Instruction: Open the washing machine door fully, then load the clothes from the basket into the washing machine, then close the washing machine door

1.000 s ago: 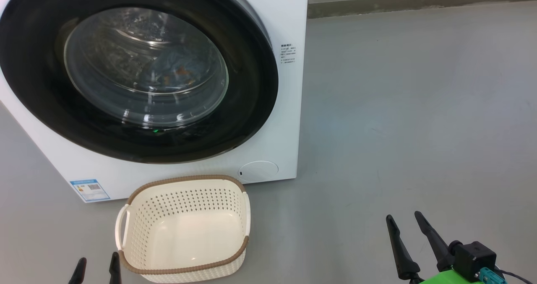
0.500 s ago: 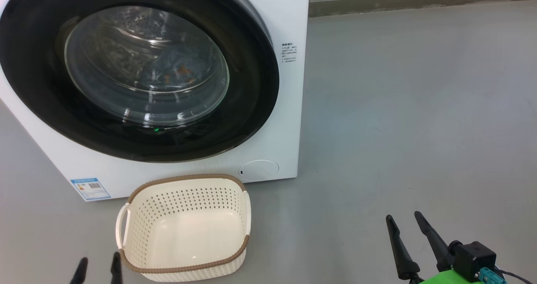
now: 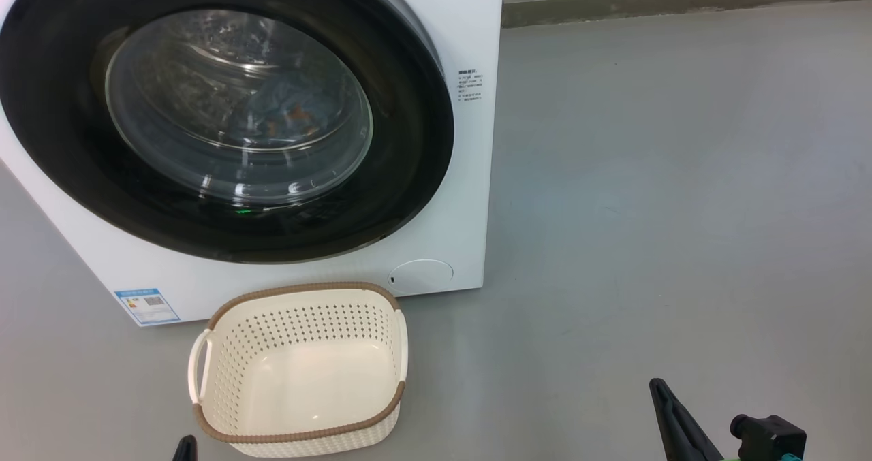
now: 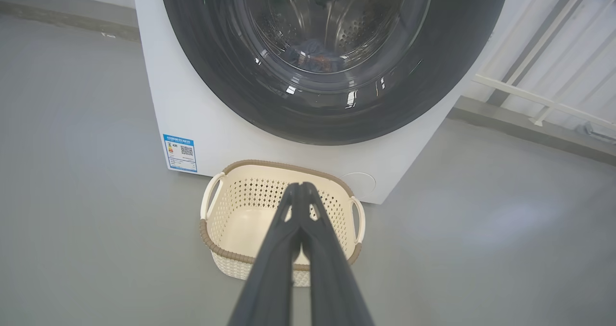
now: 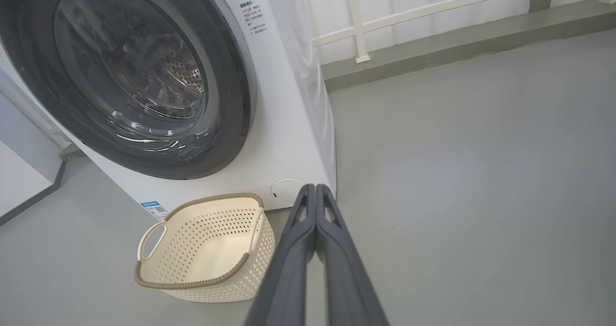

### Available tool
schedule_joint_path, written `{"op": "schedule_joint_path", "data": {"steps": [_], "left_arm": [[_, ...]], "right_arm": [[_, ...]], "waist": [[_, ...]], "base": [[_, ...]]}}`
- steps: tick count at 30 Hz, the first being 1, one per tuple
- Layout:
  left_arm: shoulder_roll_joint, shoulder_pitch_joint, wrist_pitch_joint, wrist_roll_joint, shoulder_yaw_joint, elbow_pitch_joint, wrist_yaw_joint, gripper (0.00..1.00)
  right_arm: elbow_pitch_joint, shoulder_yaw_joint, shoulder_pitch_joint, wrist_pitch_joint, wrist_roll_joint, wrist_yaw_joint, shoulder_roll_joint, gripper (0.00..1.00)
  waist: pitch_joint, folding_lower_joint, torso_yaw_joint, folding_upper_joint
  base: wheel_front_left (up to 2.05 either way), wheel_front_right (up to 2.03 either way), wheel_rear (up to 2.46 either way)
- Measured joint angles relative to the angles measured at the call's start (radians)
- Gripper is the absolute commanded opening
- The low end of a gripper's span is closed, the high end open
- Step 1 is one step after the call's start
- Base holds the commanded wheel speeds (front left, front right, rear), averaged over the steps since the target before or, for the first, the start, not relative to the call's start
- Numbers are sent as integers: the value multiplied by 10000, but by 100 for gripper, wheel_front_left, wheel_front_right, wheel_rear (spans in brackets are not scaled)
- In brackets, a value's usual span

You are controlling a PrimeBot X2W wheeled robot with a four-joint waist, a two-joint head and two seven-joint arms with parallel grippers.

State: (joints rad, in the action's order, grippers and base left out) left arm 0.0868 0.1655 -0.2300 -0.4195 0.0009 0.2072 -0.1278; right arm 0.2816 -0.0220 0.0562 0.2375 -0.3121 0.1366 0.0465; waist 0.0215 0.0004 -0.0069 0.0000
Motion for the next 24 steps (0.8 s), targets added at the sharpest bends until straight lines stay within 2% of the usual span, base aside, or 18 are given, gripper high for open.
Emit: {"op": "schedule_joint_path", "data": {"steps": [24], "left_arm": [[-73, -276, 646, -2418, 132, 138, 0, 0]], "right_arm": [[-8, 138, -160, -606, -2683, 0, 52, 0]], "waist": [[-68, -2, 14, 0]], "base": [[0, 0, 0]]}}
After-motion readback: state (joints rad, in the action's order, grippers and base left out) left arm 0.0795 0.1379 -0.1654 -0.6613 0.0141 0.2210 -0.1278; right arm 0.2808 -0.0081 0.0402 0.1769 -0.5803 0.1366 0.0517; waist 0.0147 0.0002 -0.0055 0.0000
